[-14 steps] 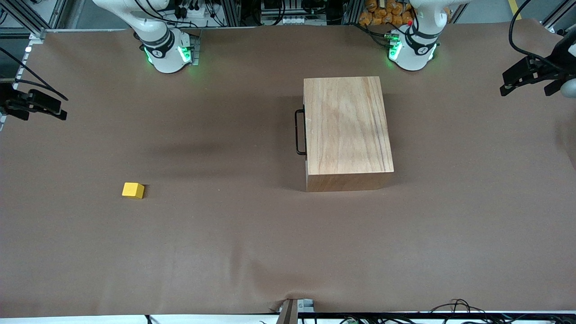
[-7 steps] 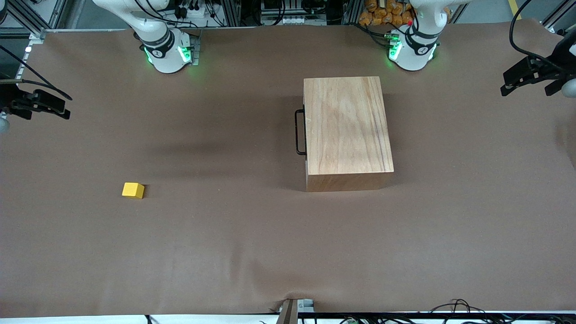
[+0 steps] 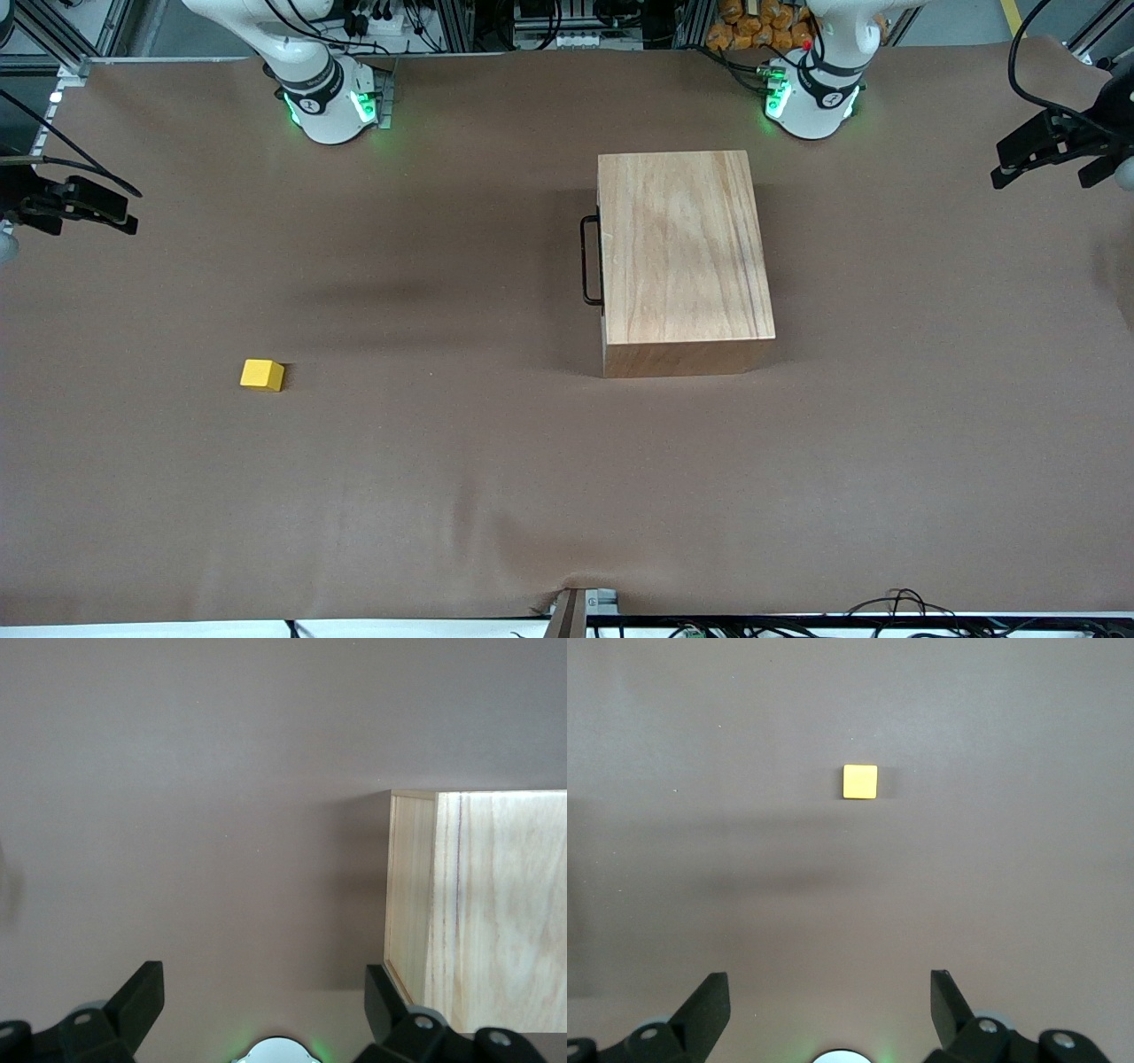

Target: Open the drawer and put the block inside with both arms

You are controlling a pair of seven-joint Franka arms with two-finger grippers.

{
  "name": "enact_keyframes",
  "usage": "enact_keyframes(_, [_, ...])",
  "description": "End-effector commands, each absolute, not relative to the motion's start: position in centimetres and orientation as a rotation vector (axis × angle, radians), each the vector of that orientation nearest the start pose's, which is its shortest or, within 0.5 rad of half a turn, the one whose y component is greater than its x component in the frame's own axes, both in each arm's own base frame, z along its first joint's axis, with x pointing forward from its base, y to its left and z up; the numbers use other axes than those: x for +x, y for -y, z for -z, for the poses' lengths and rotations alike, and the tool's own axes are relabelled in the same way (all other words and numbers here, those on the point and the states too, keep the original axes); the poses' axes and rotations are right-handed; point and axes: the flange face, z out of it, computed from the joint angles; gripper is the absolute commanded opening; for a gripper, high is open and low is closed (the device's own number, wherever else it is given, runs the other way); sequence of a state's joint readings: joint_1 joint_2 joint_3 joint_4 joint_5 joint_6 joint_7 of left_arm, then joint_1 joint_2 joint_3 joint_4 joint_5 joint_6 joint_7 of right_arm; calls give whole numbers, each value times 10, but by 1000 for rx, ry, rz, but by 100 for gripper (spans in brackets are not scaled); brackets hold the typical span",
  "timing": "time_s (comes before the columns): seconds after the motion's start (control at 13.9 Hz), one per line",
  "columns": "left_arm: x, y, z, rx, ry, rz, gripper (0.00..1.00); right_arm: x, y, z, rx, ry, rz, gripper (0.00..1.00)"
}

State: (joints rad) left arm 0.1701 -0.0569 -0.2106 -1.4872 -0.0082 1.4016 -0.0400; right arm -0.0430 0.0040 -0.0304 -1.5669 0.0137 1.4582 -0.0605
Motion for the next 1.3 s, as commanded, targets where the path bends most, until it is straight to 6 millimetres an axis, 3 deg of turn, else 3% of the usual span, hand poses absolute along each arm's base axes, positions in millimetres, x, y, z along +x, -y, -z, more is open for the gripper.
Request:
enact_keyframes(0.0, [518, 25, -683, -3158, -14, -54, 100, 533, 38, -616, -3136, -15, -181, 100])
enact_keyframes(0.14, [517, 35, -684, -3159, -12, -47, 100, 534, 40, -619, -3138, -20, -164, 100])
enact_keyframes(0.29, [518, 80, -681, -3145, -102, -23, 100, 533, 38, -619, -3137, -15, -171, 100])
enact_keyframes(0.36, [521, 95, -678, -3157, -45, -23, 100, 533, 38, -618, -3137, -15, -174, 100])
enact_keyframes(0.65, [533, 208, -654, -3202, -51, 4, 100, 533, 39, -619, -3137, -18, -171, 100])
enact_keyframes(0.79, [529, 272, -633, -3229, -128, 25, 100, 533, 40, -618, -3136, -22, -176, 100])
enact_keyframes(0.87, [528, 300, -619, -3246, -85, 11, 100, 533, 38, -618, -3136, -15, -183, 100])
enact_keyframes(1.01, [515, 359, -598, -3261, -56, 31, 100, 535, 27, -614, -3136, 4, -198, 100])
enact_keyframes(1.23, [488, 447, -566, -3174, -194, 116, 100, 539, 26, -607, -3136, -1, -212, 100])
